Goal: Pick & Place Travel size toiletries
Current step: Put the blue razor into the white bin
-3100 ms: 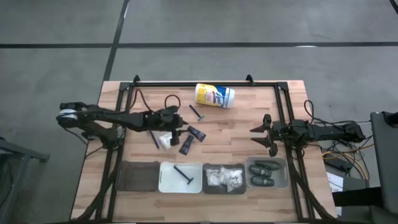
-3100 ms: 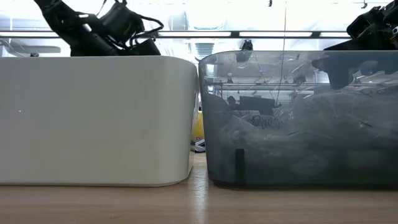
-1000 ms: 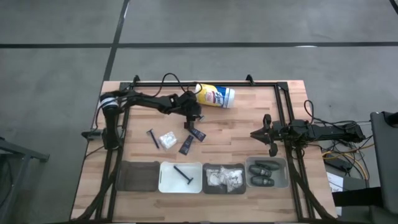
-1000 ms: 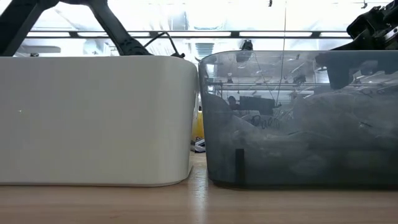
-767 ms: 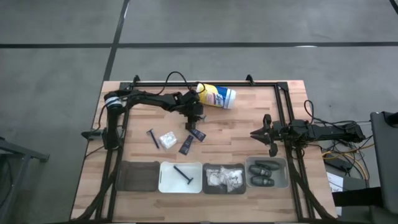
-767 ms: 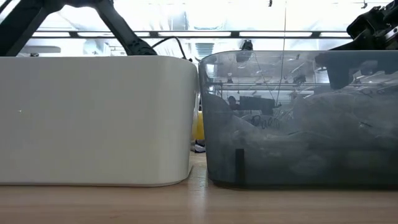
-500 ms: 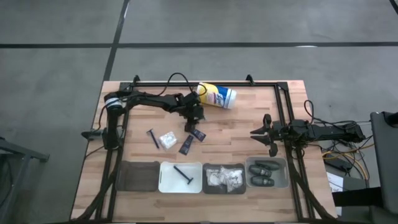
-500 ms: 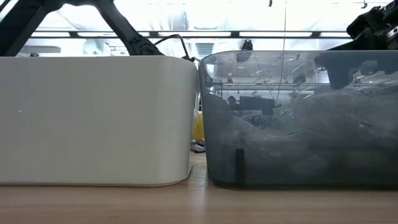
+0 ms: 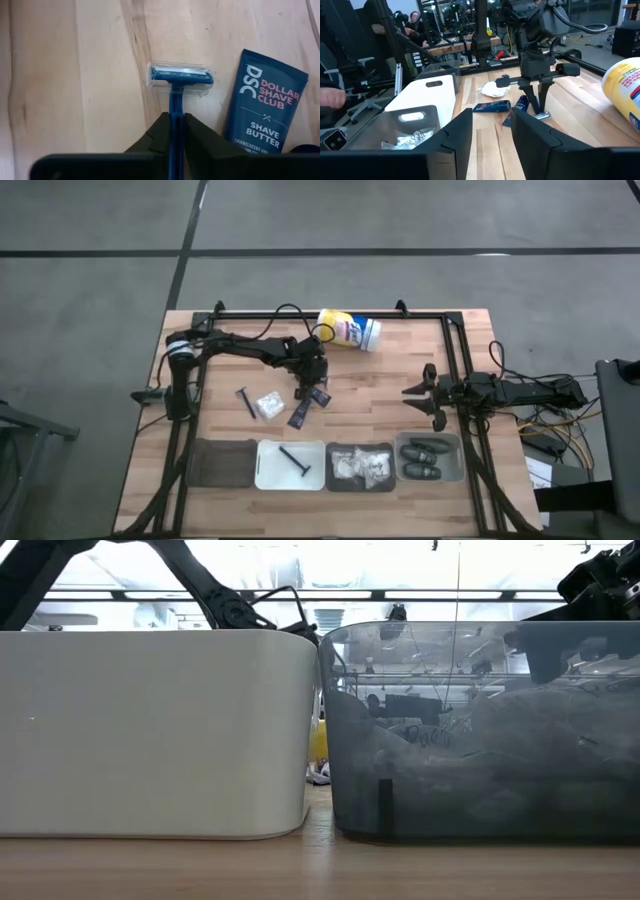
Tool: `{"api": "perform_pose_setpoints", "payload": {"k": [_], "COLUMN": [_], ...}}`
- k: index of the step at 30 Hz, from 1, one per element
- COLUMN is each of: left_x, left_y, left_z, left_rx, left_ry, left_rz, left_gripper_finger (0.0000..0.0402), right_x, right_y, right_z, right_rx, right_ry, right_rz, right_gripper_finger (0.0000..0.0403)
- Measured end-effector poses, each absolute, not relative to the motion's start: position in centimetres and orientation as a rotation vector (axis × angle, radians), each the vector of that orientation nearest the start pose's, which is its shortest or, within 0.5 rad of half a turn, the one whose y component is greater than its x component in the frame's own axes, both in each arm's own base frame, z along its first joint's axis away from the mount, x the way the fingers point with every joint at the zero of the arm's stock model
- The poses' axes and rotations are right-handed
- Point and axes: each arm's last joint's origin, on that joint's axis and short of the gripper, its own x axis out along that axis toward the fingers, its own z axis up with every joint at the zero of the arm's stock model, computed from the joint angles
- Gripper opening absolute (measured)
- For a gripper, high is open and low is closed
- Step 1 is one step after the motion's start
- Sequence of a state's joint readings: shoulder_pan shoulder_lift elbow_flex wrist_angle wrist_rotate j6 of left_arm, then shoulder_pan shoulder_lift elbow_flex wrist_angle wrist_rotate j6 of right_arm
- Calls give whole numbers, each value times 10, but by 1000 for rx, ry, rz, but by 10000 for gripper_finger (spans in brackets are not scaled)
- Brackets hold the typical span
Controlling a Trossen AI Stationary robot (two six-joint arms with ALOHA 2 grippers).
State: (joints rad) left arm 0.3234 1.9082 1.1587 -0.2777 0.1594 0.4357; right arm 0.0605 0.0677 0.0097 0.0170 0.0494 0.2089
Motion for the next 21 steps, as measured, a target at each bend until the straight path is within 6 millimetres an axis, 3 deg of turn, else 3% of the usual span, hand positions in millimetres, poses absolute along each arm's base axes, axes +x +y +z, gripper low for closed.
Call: {"api": "perform_pose_setpoints", "payload": {"k": [3,21], "left_x": [360,361], "left_y": [114,97], "left_z": [148,160], "left_rx": [154,245], "left_ry": [1006,1022], "left_rz": [-69,12], "left_gripper_finger": [22,33], "right_x": [101,101], "right_y": [5,5], "right_z": [163,163], "right_rx": [207,206], "right_ry": [42,42], "right_rz": [7,7], "right_gripper_finger": [138,174]}}
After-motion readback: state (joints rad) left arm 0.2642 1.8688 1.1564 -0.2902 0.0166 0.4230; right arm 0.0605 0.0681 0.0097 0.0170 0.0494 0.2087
